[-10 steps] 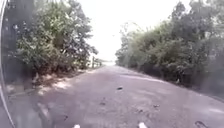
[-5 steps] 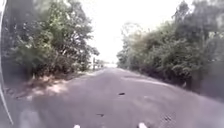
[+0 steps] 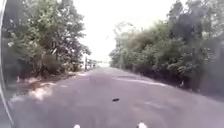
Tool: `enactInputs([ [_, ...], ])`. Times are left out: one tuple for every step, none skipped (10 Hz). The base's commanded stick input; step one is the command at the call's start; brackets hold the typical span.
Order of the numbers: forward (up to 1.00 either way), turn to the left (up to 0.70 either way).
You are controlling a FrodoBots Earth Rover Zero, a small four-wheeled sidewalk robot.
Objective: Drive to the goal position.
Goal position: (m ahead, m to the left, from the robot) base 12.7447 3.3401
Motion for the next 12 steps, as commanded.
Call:
enactInputs([
  [0.7, 0.0],
  [0.7, 0.0],
  [0.7, 0.0],
  [0.7, 0.0],
  [0.7, 0.0],
  [0.7, 0.0],
  [0.7, 0.0],
  [0.7, 0.0],
  [0.7, 0.0],
  [0.7, 0.0],
  [0.7, 0.0],
  [0.7, 0.0],
])
